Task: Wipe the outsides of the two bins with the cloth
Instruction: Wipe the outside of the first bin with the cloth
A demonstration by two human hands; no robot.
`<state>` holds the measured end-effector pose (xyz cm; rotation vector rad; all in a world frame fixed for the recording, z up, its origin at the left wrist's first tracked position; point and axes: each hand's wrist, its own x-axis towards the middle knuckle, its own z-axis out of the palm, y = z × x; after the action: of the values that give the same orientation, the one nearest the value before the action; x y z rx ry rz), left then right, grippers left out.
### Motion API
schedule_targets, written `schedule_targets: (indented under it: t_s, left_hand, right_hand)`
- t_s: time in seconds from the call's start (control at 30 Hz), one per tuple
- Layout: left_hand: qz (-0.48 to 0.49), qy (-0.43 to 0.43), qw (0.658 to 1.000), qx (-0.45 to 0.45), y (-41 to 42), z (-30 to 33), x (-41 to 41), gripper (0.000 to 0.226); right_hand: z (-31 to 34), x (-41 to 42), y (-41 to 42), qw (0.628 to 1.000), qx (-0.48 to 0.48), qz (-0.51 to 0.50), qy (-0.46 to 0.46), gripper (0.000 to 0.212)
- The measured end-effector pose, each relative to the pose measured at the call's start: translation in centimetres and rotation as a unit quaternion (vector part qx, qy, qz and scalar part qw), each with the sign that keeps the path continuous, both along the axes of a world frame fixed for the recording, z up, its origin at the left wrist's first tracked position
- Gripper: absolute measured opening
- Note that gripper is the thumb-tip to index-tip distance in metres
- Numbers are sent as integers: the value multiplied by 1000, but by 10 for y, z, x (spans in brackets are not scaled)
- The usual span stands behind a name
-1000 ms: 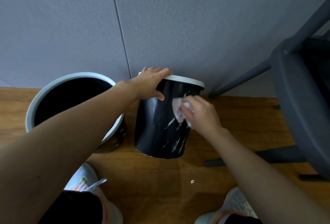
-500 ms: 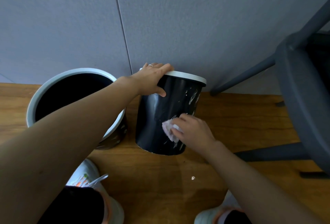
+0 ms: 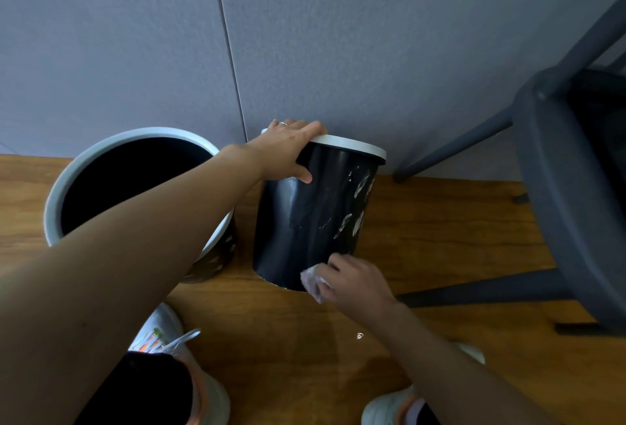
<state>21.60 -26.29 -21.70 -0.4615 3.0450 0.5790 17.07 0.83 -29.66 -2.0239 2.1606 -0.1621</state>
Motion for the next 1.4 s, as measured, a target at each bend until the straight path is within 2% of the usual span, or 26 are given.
schedule_targets:
  t_s: [0.07, 0.2, 0.27, 0.33, 0.43, 0.5, 0.57, 0.7, 0.8, 0.87, 1.0, 1.1, 1.17, 1.3, 1.4]
  left_hand:
    - [0, -2, 1000, -3, 0, 1, 1, 71]
    - [5, -6, 1000, -15, 1, 2, 1, 75]
    - [6, -7, 1000, -15, 0, 1, 1, 77]
    - [4, -3, 1000, -11, -1, 1, 1, 76]
    - [2, 1, 1000, -7, -1, 1, 1, 74]
    - [3, 2, 1000, -3, -1, 0, 2, 73]
    - [5, 2, 1000, -2, -2, 0, 2, 74]
    - [9, -3, 1000, -10, -1, 0, 2, 77]
    - [8, -6, 1000, -10, -1, 0, 1, 76]
    - [9, -8, 1000, -8, -2, 0, 0, 77]
    - [7, -1, 1000, 1, -4, -2, 0, 75]
    - [6, -1, 1000, 0, -4, -2, 1, 74]
    - [9, -1, 1000, -6, -3, -3, 0, 75]
    - [18, -4, 1000, -4, -3, -2, 0, 76]
    - [22, -1, 1000, 6, -5, -3, 2, 76]
  right_hand:
    - [6, -6, -12, 999, -27, -27, -2, 17]
    - [26, -22, -40, 976, -144, -160, -42, 15]
    - [25, -19, -41, 981, -121, -151, -26, 18]
    - [13, -7, -30, 993, -47, -108, -16, 21]
    - [0, 14, -3, 999, 20, -31, -16, 12]
    - [-3, 18, 2, 1000, -5, -3, -15, 5]
    - [2, 11, -9, 1000, -12, -17, -11, 9]
    - [25, -24, -50, 982, -110, -153, -18, 18]
    - [39, -38, -68, 966, -162, -197, -26, 16]
    - [37, -34, -64, 973, -139, -181, -21, 18]
    - [19, -11, -29, 998, -24, -62, -1, 17]
    - [19, -10, -22, 999, -31, -19, 9, 14]
    - [27, -20, -36, 998, -43, -45, 13, 18]
    - [48, -44, -73, 973, -131, -188, -13, 20]
    - [48, -39, -74, 976, -124, -180, -11, 20]
